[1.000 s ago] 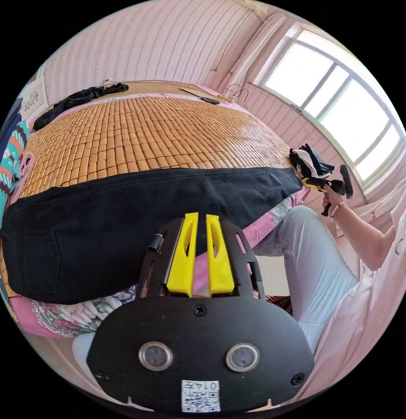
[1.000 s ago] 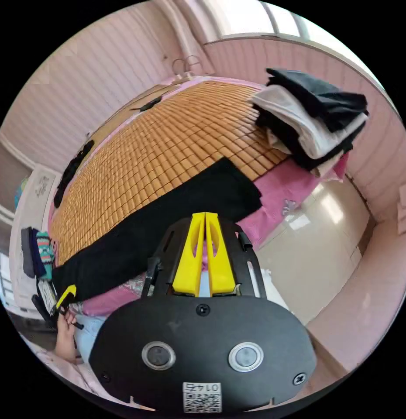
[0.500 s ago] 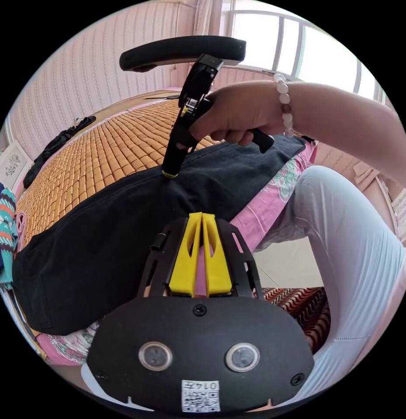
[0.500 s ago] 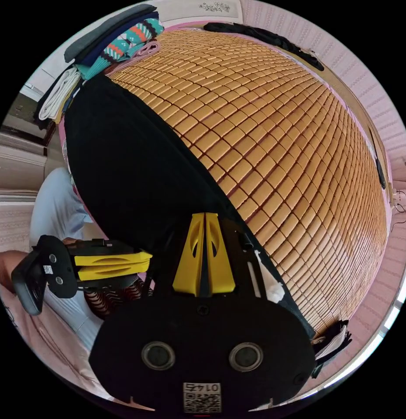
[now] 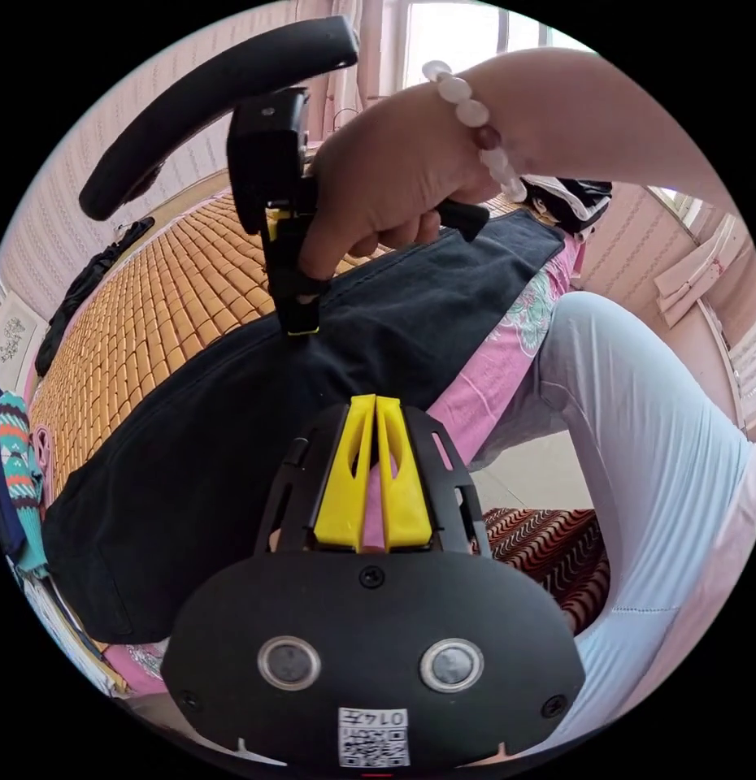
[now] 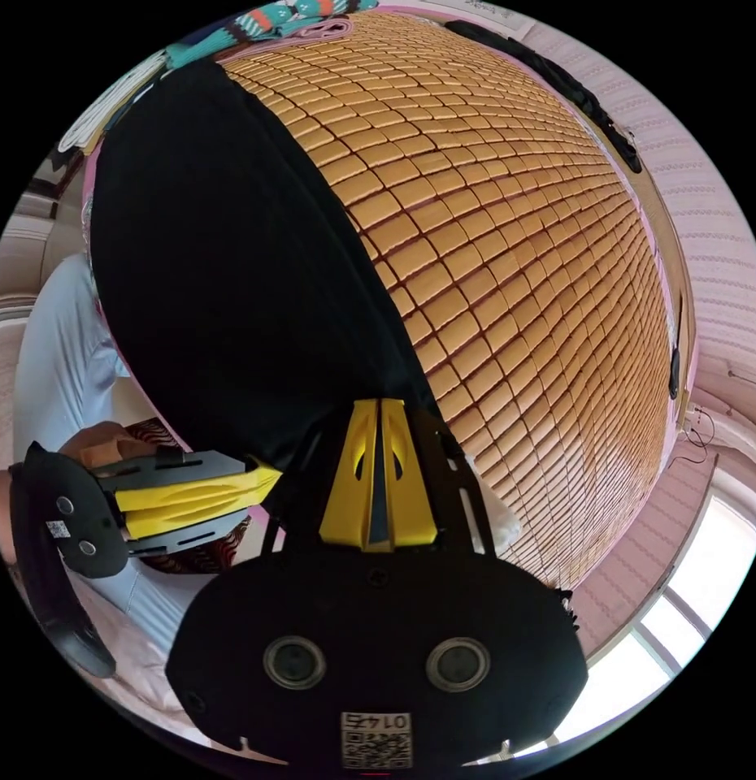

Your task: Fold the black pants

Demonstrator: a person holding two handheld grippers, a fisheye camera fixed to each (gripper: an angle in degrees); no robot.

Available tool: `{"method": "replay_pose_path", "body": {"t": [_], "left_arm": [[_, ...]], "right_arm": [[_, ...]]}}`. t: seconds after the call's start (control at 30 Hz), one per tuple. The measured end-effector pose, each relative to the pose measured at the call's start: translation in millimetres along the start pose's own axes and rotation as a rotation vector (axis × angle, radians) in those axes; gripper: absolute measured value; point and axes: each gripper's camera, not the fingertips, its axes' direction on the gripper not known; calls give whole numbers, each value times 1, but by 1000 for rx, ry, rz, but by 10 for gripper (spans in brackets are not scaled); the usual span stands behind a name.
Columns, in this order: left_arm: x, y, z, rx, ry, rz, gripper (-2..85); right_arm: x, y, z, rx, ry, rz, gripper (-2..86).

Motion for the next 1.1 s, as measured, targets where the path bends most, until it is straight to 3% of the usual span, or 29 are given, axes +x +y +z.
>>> {"method": "replay_pose_path", "body": {"t": [0.2, 0.3, 0.4, 0.53, 0.73, 1.1], "left_arm": [[23, -27, 10, -106, -31, 74, -10], [28, -44, 0, -52, -45, 68, -10], [28, -64, -2, -20, -52, 38, -10], [41, -74, 43, -197, -72, 106, -10], [55, -82, 61, -144, -64, 168, -10], [85, -97, 64, -141, -106, 232, -10]], "right_arm": [[-25, -31, -14, -14, 61, -46, -9], [-26, -48, -26, -53, 36, -90, -9], [-18, -58, -38, 31, -17, -22, -9], [-32, -70, -35, 28, 14, -66, -10], [-63, -77, -36, 55, 167, -160, -10], [-57, -74, -44, 47, 95, -96, -10]]}}
